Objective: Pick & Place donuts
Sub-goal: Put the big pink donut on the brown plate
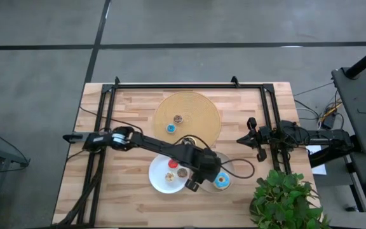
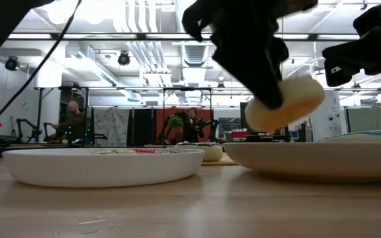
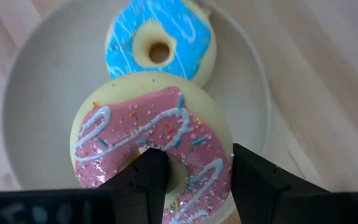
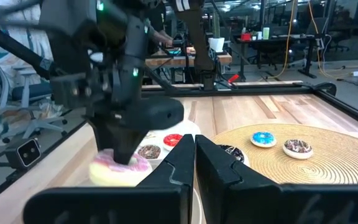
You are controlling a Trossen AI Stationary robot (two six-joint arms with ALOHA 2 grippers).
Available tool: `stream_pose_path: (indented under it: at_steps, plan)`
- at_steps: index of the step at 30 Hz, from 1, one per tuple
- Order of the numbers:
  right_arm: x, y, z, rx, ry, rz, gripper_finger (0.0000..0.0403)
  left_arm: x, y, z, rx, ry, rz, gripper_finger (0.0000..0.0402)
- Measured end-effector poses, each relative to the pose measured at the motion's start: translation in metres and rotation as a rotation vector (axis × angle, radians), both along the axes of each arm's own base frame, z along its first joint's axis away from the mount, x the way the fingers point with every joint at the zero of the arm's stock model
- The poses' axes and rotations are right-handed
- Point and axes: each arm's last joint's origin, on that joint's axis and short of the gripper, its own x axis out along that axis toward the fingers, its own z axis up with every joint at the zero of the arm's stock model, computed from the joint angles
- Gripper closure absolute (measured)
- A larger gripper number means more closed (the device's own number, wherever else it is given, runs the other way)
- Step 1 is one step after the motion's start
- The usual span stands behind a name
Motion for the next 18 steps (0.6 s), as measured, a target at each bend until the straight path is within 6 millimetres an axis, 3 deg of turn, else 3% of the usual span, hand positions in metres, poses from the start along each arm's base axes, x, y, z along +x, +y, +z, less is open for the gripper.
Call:
stream_pose_path:
  at_steps: [8,18]
  plan:
    - [0.0,0.0,0.0,0.0,0.0,0.0,0.0394,0.008,0.0,0.004,0.007,0.019,0.001,0.0273]
    - [0.0,0.0,0.0,-0.004,-0.001,0.0,0.0394,0.009,-0.001,-0.009,0.015,0.056,0.001,0.0273]
